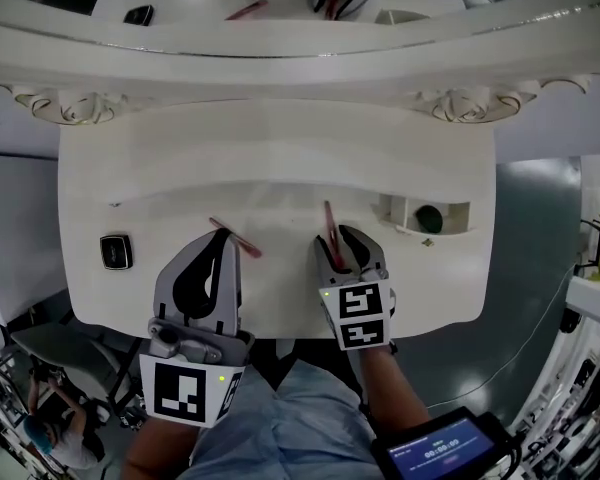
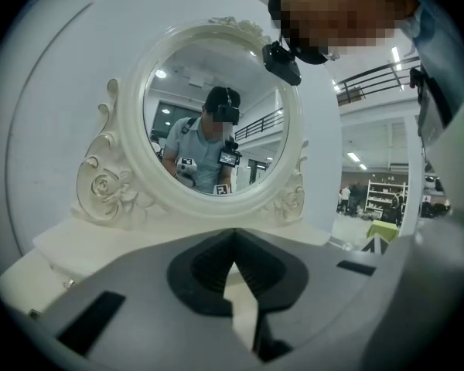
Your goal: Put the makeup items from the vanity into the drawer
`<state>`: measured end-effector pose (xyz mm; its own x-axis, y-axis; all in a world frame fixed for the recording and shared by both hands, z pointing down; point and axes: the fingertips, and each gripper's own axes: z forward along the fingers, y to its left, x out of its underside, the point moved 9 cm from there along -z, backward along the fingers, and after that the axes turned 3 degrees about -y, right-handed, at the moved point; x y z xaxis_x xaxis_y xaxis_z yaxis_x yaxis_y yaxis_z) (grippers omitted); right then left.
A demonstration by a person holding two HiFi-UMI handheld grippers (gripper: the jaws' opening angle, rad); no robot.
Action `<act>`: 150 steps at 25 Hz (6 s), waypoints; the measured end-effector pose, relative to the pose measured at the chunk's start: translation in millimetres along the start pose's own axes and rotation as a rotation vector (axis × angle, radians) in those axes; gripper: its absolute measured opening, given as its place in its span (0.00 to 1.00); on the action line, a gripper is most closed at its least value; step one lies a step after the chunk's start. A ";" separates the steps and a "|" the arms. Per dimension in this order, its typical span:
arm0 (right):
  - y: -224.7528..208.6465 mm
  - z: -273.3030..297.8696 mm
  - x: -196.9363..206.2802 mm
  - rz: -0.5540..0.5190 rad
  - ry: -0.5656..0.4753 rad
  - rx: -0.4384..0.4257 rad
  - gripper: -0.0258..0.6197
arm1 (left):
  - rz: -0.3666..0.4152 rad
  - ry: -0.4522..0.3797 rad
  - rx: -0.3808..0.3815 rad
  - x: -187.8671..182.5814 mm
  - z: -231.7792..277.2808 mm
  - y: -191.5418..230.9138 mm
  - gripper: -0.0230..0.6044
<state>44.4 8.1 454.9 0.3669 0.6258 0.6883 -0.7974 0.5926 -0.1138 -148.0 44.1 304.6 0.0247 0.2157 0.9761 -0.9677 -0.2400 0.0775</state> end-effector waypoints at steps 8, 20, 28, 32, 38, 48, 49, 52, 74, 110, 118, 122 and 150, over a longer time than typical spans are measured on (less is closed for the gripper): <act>3.0 0.2 0.7 0.027 -0.015 0.000 0.11 | 0.007 -0.002 0.008 -1.1 -2.3 0.3 0.03; -3.7 -60.7 -56.2 -0.030 -0.197 0.105 0.10 | 0.031 -0.124 0.093 -34.3 -8.3 -11.8 0.03; -39.1 -101.3 -66.9 -0.048 -0.256 0.168 0.10 | 0.030 -0.169 0.124 -47.6 -2.0 -36.5 0.03; -70.0 -112.0 -59.0 -0.067 -0.253 0.164 0.10 | 0.057 -0.190 0.120 -48.8 10.1 -62.1 0.03; -108.2 -122.6 -42.4 -0.145 -0.219 0.077 0.10 | 0.057 -0.195 0.107 -48.1 29.0 -114.2 0.03; -160.4 -124.2 -19.5 -0.277 -0.106 -0.094 0.10 | -0.025 -0.136 0.036 -35.1 58.4 -176.5 0.03; -163.5 -122.7 -18.2 -0.285 -0.092 -0.108 0.11 | -0.008 -0.144 0.034 -34.4 60.9 -178.4 0.03; -170.0 -117.7 -17.8 -0.330 -0.049 -0.147 0.10 | 0.042 -0.164 0.020 -32.1 67.2 -179.2 0.03; -178.1 -97.5 -37.6 -0.443 -0.040 -0.222 0.23 | 0.016 -0.128 -0.090 -23.1 76.4 -164.5 0.03; 104.0 29.8 -67.8 -0.462 -0.047 -0.431 0.21 | -0.073 -0.100 -0.466 13.2 -126.9 35.2 0.03; 110.8 57.2 -47.4 -0.434 0.048 -0.383 0.20 | -0.099 -0.049 -0.444 28.6 -131.1 56.6 0.03; 111.4 56.8 -46.2 -0.398 0.043 -0.375 0.19 | -0.097 -0.037 -0.433 30.1 -130.7 64.2 0.03; -25.4 -83.1 -89.1 -0.377 -0.244 -0.197 0.11 | 0.027 -0.200 -0.140 -39.5 -27.7 -65.5 0.03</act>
<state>71.8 -20.5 337.0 0.4706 0.2261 0.8529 -0.5166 0.8542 0.0586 -92.5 77.5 255.3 0.0343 0.0158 0.9993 -0.9937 -0.1064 0.0358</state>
